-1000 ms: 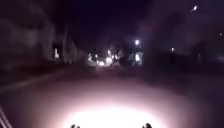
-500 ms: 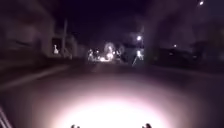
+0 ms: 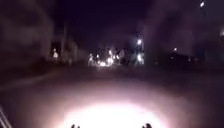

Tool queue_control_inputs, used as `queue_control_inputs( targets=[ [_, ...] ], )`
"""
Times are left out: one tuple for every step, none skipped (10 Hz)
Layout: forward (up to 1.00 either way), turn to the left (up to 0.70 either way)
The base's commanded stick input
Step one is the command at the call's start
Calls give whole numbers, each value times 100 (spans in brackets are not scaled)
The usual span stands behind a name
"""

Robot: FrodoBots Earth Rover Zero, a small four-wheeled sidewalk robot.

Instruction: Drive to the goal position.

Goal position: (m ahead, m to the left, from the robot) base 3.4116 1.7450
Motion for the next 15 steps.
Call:
queue_control_inputs(
  targets=[
    [85, 0],
    [85, 0],
    [85, 0],
    [85, 0],
    [85, 0],
    [85, 0],
    [85, 0],
    [85, 0],
    [85, 0],
    [85, 0],
    [85, 0],
    [85, 0],
    [85, 0],
    [85, 0],
    [85, 0]
  ],
)
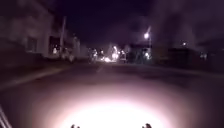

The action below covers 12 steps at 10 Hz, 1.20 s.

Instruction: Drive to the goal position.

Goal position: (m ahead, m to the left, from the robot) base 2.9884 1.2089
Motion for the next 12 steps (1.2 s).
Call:
queue_control_inputs(
  targets=[
    [85, 0],
    [85, 0],
    [85, 0],
    [85, 0],
    [85, 0],
    [85, 0],
    [85, 0],
    [85, 0],
    [85, 0],
    [85, 0],
    [85, 0],
    [85, 0]
  ],
)
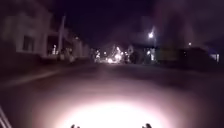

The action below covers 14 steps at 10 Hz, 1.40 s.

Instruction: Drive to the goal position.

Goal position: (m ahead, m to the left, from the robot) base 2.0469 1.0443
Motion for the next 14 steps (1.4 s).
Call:
queue_control_inputs(
  targets=[
    [85, 0],
    [85, 0],
    [85, 0],
    [85, 0],
    [85, 0],
    [85, 0],
    [85, 0],
    [85, 0],
    [85, 0],
    [85, 0],
    [85, 0],
    [85, 0],
    [85, 0],
    [85, 0]
  ],
)
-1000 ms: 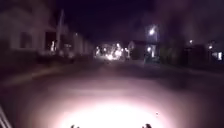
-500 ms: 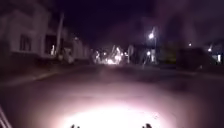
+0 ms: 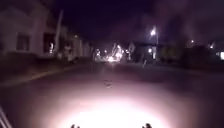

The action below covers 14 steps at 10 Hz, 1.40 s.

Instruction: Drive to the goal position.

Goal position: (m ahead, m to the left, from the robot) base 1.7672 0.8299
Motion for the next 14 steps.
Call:
queue_control_inputs(
  targets=[
    [85, 0],
    [85, 0],
    [85, 0],
    [85, 0],
    [85, 0],
    [85, 0],
    [85, 0],
    [85, 0],
    [85, 0],
    [85, 0],
    [85, 0],
    [85, 0],
    [85, 0],
    [85, 0]
  ],
)
